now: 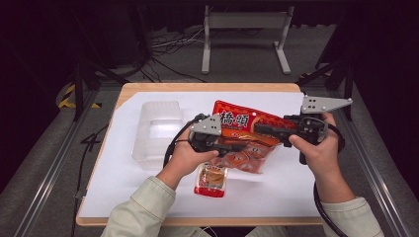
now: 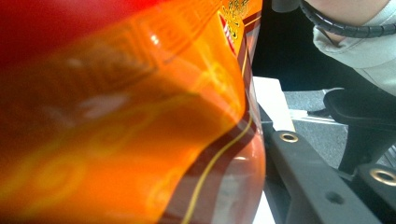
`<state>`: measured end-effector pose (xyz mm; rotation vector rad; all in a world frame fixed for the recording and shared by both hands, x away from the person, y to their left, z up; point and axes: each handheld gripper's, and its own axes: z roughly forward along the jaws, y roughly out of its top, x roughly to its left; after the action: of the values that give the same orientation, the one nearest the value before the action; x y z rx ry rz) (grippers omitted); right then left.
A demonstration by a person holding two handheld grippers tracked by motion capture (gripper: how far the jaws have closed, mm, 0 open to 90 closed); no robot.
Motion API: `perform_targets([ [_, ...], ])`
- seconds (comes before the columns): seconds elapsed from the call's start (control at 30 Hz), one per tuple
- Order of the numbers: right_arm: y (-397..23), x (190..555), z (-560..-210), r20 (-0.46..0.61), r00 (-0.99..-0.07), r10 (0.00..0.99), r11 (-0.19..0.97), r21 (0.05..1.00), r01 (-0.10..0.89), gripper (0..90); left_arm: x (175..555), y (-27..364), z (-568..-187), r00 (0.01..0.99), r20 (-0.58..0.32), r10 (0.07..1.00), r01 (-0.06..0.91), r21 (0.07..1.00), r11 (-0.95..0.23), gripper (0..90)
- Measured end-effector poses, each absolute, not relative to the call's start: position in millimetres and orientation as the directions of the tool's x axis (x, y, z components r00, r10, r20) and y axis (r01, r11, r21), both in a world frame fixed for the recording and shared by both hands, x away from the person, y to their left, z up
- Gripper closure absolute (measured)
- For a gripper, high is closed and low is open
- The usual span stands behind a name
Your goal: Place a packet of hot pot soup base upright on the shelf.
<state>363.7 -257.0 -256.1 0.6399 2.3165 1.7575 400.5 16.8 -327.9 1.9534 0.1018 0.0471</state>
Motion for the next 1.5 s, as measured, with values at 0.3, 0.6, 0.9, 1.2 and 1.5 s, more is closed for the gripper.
perform_targets([
  [0.3, -274, 366, -269, 0.062, -0.853, 0.518, 0.192, 0.963, 0.187, 52.3, 410, 32, -320, 0.986, -0.008, 0.165, 0.068, 0.93, -0.362, 71.1],
  [0.6, -299, 366, -292, 0.07, -0.805, 0.589, 0.142, 0.972, 0.189, 42.6, 422, 53, -309, 0.964, -0.013, 0.267, 0.11, 0.931, -0.349, 71.1],
  [0.9, -310, 372, -310, 0.091, -0.765, 0.638, 0.123, 0.968, 0.218, 42.6, 426, 66, -299, 0.953, -0.021, 0.303, 0.116, 0.947, -0.299, 71.1],
  [1.2, -314, 374, -314, 0.085, -0.745, 0.661, 0.125, 0.967, 0.221, 40.5, 432, 74, -285, 0.94, -0.004, 0.342, 0.109, 0.951, -0.288, 71.1],
  [1.5, -318, 384, -329, 0.096, -0.722, 0.686, 0.136, 0.957, 0.256, 40.0, 447, 88, -274, 0.913, 0.01, 0.408, 0.113, 0.954, -0.277, 71.1],
])
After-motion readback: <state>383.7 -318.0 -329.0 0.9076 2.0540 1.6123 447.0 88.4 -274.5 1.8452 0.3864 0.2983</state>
